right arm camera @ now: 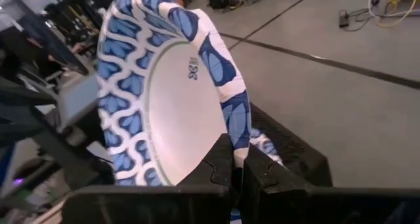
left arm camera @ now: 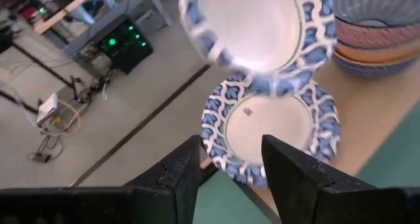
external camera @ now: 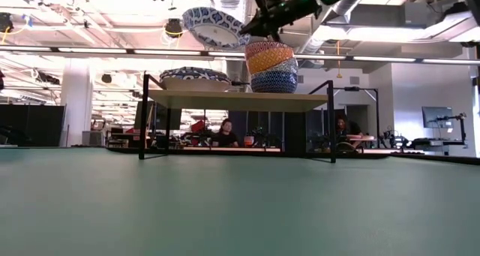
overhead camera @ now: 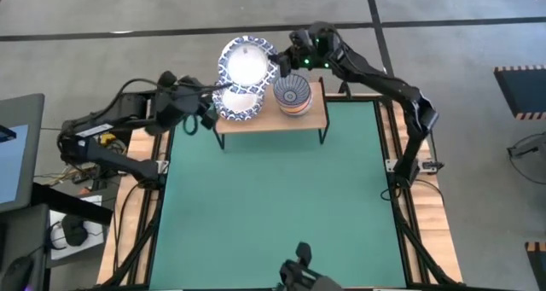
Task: Place and stack bowls onto a shelf
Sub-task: Stack the large white bowl on the stacked large white bowl on the shelf
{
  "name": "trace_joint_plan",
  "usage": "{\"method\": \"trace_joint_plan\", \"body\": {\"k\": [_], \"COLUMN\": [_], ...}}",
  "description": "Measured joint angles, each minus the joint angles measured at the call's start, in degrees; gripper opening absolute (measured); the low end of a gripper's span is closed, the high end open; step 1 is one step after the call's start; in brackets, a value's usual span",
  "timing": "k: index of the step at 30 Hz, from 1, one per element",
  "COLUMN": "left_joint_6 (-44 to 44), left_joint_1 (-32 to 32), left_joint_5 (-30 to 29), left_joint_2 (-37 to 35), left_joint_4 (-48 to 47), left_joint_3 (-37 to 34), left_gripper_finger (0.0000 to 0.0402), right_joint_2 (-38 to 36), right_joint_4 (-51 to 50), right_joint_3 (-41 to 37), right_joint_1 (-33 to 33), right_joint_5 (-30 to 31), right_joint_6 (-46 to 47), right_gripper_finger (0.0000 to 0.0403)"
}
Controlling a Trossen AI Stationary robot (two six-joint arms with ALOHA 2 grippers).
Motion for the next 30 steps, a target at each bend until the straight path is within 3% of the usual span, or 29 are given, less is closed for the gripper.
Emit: {"method": "trace_joint_plan", "body": {"k": [5, 10, 16, 20, 24, 30], "left_joint_6": [1.8, 10.57, 17.38, 18.75, 19.59, 21.82], "left_joint_1": [4.23, 8.9, 17.02, 22.2, 25.48, 27.78], "left_joint_5": [-0.43, 0.88, 9.46, 20.81, 29.21, 31.14], "left_joint_2": [3.95, 6.95, 9.49, 11.15, 13.78, 17.05], "left_joint_4": [2.36, 5.42, 18.25, 27.8, 31.7, 31.31], "left_joint_3": [0.0, 0.0, 0.0, 0.02, 0.0, 0.0], "left_gripper_finger": [0.0149, 0.0149, 0.0148, 0.0148, 0.0148, 0.0148], "right_joint_2": [3.99, 6.42, 8.43, 9.28, 9.19, 9.04], "right_joint_4": [-0.79, -0.5, -0.73, -0.86, -0.7, -0.04], "right_joint_3": [2.54, 3.1, 3.1, 3.1, 3.1, 3.1], "right_joint_1": [-0.07, 1.01, 1.68, 1.87, 1.88, 1.28], "right_joint_5": [-1.14, -1.66, -5.09, -5.84, -6.1, -6.03], "right_joint_6": [-1.06, -1.58, -2.28, -2.84, -4.24, -4.26], "right_gripper_finger": [0.0023, 0.0031, 0.0035, 0.0044, 0.0076, 0.0166]}}
